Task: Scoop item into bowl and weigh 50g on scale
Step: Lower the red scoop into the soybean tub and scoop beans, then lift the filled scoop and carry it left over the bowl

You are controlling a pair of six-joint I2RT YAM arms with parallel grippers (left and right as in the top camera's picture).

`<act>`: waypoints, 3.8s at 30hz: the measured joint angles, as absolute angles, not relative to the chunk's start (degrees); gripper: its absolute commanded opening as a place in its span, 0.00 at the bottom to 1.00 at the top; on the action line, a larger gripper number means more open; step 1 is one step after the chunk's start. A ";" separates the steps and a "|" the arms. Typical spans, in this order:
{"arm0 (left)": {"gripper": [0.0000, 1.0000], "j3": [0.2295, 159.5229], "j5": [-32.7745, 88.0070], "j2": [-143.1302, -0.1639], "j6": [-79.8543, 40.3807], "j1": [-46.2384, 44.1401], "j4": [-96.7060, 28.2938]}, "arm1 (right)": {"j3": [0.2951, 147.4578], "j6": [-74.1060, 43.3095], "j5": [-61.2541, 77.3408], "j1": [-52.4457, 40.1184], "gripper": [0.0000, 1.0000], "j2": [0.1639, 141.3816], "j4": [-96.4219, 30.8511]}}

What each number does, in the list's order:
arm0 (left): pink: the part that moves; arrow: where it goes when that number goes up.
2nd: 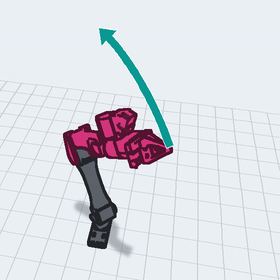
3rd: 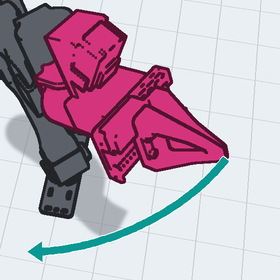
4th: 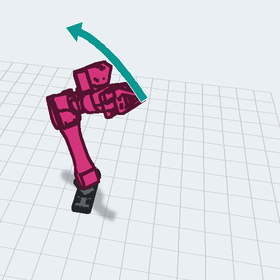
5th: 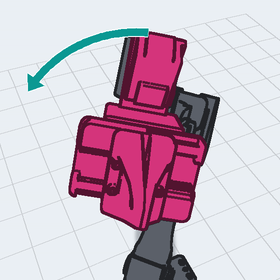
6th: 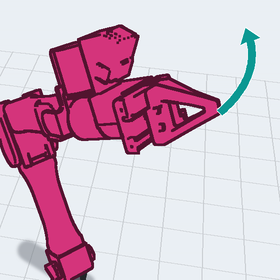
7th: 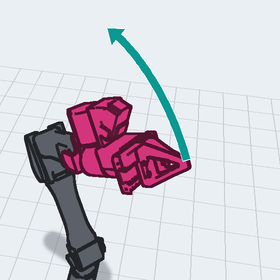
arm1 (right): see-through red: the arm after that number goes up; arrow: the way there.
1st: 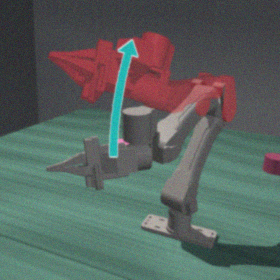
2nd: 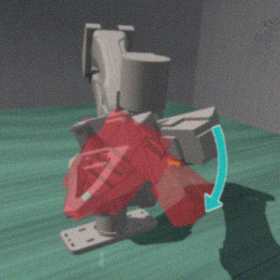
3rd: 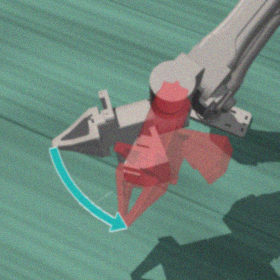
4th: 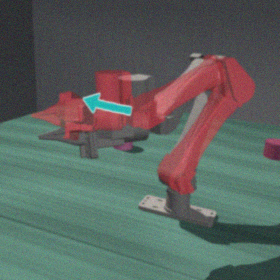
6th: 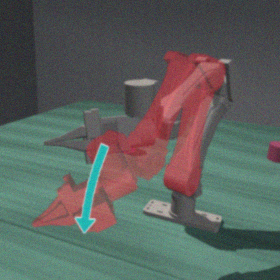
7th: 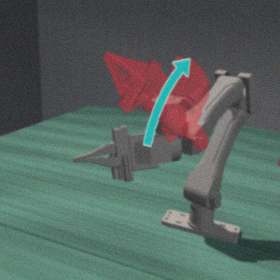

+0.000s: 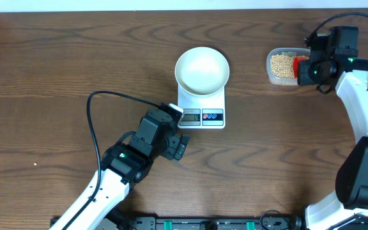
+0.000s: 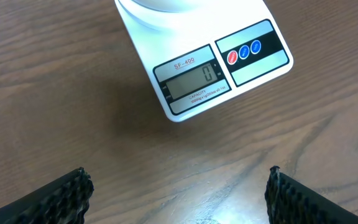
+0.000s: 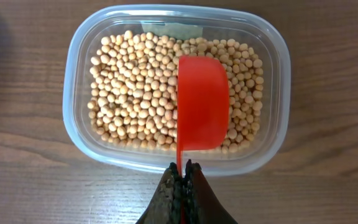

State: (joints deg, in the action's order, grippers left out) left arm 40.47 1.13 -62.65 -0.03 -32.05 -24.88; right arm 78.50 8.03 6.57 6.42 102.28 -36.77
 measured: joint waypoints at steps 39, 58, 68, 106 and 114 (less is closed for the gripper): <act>0.91 40.47 1.13 -62.65 -0.03 -32.05 -24.88 | 79.53 -1.08 44.49 22.68 0.01 109.95 -37.71; 0.91 40.47 1.13 -62.65 -0.03 -32.05 -24.88 | 79.72 -3.66 56.05 22.28 0.01 118.69 -34.87; 0.91 40.47 1.13 -62.65 -0.03 -32.05 -24.86 | 79.70 -3.86 59.37 21.65 0.01 119.66 -33.15; 0.91 40.47 1.13 -62.65 -0.01 -32.05 -24.88 | 79.26 -0.34 75.20 30.96 0.01 121.05 -35.11; 0.91 40.47 1.13 -62.65 -0.01 -32.05 -24.88 | 79.24 -0.34 82.13 30.94 0.01 121.05 -34.26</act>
State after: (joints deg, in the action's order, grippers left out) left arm 40.47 1.13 -62.65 -0.01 -32.05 -24.88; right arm 79.24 -0.34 82.13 30.94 121.05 -34.26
